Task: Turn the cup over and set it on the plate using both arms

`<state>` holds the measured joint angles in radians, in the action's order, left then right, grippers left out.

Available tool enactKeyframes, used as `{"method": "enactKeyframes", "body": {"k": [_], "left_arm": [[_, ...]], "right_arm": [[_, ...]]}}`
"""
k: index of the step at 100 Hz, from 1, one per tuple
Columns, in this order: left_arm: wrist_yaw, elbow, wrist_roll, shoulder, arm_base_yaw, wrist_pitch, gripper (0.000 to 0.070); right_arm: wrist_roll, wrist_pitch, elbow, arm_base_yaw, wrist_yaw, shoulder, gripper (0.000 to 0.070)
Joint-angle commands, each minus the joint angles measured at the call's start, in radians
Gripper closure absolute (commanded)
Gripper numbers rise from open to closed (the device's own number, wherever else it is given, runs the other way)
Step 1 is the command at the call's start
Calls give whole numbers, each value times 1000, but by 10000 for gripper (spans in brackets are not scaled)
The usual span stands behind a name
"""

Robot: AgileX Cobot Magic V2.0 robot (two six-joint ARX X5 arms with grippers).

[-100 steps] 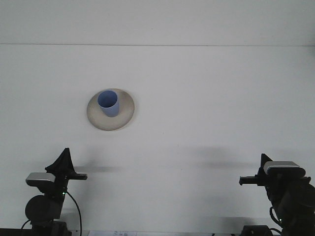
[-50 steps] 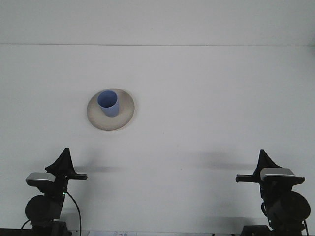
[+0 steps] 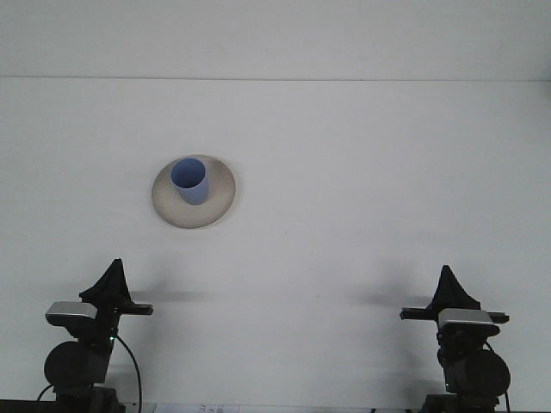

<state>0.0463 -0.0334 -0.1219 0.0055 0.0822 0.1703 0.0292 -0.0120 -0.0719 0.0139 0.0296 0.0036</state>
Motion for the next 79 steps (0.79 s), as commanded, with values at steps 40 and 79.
{"method": "enactKeyframes", "body": {"k": [40, 79], "left_arm": [[-4, 18, -3, -1, -2, 11, 688], [-4, 18, -3, -1, -2, 11, 688]], "right_arm": [[7, 109, 59, 3, -3, -2, 700], [7, 108, 59, 3, -3, -2, 700]]}}
